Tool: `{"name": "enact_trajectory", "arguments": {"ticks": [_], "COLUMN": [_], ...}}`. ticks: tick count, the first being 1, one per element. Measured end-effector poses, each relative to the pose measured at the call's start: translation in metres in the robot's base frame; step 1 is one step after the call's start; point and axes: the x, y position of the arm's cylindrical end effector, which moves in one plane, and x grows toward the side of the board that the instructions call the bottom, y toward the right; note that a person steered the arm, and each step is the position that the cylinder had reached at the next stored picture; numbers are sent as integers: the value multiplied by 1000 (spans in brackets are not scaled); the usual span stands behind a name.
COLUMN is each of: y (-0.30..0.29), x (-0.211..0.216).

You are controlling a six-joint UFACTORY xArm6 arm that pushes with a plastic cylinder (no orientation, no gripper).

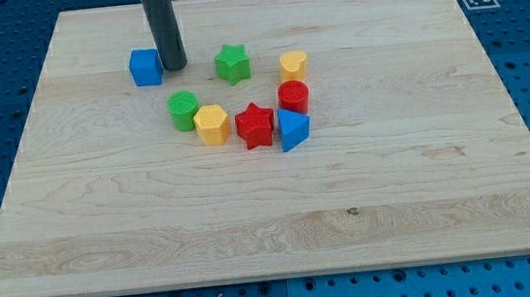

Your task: Move the green star a bit right

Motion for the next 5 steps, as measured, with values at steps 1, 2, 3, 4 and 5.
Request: {"name": "enact_trajectory", "arguments": {"ticks": [1,2,3,4,5], "y": [4,11,18,23,31], "x": [8,3,0,0,0]}}
